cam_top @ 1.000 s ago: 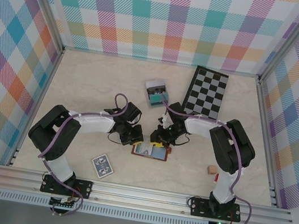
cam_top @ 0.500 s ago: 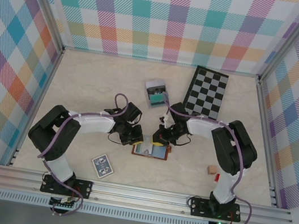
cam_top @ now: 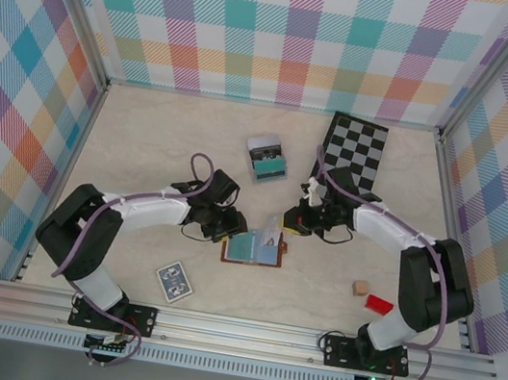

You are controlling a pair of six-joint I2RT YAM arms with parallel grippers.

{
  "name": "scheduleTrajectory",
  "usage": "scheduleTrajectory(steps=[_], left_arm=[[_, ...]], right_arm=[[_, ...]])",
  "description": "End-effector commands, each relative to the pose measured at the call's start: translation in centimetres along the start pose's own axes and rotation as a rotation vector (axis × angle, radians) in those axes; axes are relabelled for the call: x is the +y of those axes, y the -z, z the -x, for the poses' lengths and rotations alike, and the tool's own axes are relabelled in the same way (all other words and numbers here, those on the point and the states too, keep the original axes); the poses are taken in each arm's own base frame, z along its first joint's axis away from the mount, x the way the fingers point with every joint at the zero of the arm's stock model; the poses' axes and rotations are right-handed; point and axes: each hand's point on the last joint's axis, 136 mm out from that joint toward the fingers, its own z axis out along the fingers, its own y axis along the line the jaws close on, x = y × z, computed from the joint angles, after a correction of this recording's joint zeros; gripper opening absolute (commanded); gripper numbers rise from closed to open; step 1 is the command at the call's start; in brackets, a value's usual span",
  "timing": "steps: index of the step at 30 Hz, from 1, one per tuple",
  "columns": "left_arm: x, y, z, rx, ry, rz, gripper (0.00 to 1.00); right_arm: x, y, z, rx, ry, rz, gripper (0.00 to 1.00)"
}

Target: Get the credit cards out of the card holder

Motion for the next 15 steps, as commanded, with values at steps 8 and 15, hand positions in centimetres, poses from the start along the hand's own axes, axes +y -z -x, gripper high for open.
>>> scheduleTrajectory(steps=[8,15], left_arm=[[-10.2,5.5,1.7,-0.051,-0.014,-0.498,0.72],[-13.6,7.3,1.5,-0.027,-0.030,-0.711,0.67]], right_arm=[[4.9,4.4,1.9,-0.072,0.043,0.284,0.00],[7.1,6.0,3.0,-0.086,0.023,0.411,0.00]])
